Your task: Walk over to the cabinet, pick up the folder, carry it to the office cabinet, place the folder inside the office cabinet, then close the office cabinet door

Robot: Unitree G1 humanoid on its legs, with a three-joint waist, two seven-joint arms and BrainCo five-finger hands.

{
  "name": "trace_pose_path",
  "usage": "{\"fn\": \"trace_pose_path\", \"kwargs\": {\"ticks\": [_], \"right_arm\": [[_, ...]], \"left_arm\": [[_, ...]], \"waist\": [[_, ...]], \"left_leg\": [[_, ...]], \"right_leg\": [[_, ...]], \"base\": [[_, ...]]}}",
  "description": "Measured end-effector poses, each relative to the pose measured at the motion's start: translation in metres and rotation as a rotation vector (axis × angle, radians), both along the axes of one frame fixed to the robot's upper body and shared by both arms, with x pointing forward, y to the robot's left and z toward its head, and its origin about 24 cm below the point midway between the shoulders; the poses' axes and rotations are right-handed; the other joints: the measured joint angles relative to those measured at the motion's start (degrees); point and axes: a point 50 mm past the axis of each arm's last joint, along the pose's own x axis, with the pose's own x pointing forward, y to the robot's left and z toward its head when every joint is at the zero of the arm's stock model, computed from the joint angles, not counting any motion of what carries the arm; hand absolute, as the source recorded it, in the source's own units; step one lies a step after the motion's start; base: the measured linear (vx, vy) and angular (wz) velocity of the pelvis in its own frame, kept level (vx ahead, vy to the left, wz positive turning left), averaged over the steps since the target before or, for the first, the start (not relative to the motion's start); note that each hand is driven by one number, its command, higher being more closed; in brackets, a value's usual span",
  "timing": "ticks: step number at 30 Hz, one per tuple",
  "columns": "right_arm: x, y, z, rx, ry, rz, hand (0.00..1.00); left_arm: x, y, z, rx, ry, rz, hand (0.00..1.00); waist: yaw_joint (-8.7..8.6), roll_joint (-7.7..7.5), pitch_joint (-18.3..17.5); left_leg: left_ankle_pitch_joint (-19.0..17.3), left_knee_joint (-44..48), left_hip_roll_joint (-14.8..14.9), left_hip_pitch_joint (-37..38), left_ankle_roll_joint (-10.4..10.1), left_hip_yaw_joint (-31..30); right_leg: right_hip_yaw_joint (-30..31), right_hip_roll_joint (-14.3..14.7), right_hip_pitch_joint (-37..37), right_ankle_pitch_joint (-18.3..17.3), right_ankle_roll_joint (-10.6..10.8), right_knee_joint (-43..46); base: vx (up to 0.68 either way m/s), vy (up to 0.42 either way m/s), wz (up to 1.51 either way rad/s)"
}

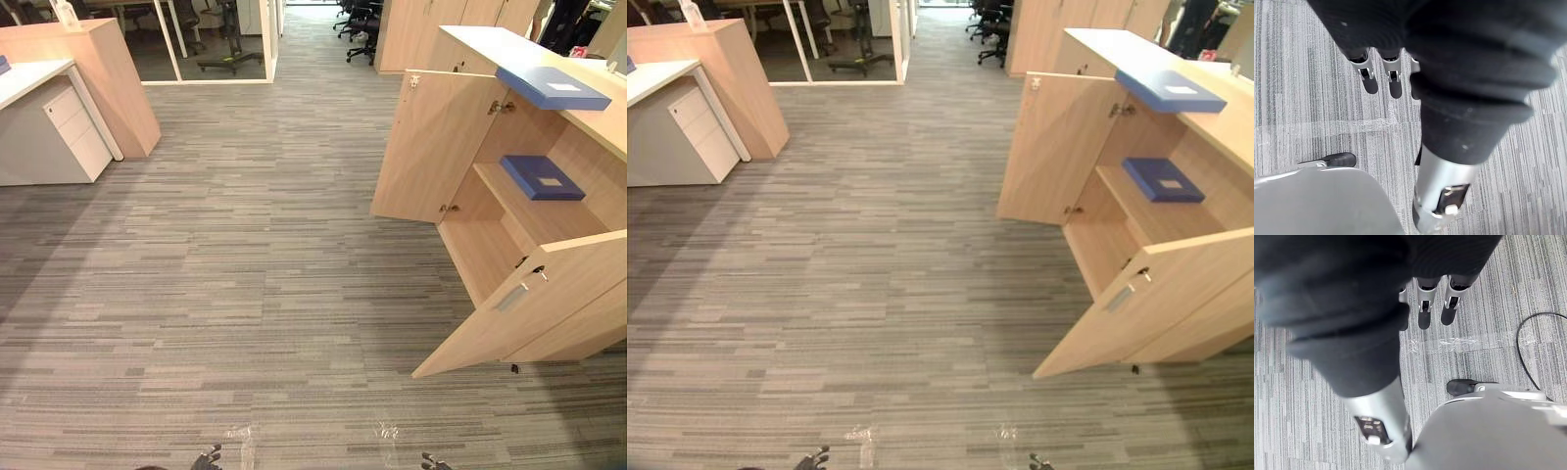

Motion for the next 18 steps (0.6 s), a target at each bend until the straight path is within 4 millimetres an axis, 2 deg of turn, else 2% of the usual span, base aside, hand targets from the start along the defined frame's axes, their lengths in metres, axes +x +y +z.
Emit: {"fn": "trace_pose_path", "kwargs": {"ticks": [7, 18], "right_arm": [[0.0027, 0.0001, 0.0003, 0.002, -0.005, 0.004, 0.0], [0.0031, 0.0002, 0.0004, 0.002, -0.006, 0.006, 0.0]], "left_arm": [[-0.0006, -0.0002, -0.0002, -0.031, -0.003, 0.032, 0.0], [0.0032, -0.0004, 0.0009, -0.001, -0.017, -0.029, 0.0]], "waist": [[-0.01, 0.12, 0.37], [0.01, -0.06, 0.84]], "left_leg": [[0.0, -0.17, 0.05, 0.72, 0.0, 0.4], [0.0, -0.39, 0.14, 0.75, 0.0, 0.63]], "right_leg": [[0.0, 0.01, 0.25, -0.03, 0.45, -0.2], [-0.02, 0.18, 0.55, 0.6, -0.42, -1.21]], "base": [[-0.03, 0.002, -0.01], [-0.01, 0.0, -0.01]]}}
